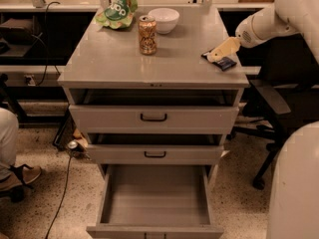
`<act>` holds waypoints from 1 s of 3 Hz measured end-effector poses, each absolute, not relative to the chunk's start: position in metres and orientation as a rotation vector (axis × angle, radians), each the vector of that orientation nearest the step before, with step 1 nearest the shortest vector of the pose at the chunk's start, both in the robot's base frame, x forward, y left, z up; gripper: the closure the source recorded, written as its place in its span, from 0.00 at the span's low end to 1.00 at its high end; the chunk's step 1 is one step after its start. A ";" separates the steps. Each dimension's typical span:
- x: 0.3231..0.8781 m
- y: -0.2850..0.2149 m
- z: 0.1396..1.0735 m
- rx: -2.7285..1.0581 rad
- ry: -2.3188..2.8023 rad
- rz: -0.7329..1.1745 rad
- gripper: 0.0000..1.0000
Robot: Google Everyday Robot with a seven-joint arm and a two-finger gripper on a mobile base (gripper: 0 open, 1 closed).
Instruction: Place rxbar blueberry into bottom drawer
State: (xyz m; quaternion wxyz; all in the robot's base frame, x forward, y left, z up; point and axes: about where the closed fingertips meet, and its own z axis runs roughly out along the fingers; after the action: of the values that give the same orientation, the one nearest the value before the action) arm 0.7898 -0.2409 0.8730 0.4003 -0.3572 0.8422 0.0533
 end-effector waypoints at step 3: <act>0.789 -0.226 0.838 -0.933 2.211 0.149 0.00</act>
Offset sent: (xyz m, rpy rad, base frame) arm -0.0052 0.0132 -0.0299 -0.0397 0.0766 -0.0029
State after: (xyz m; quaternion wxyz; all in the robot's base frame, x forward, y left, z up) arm 0.7891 -0.2258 0.8377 0.3604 -0.3622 0.8577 0.0579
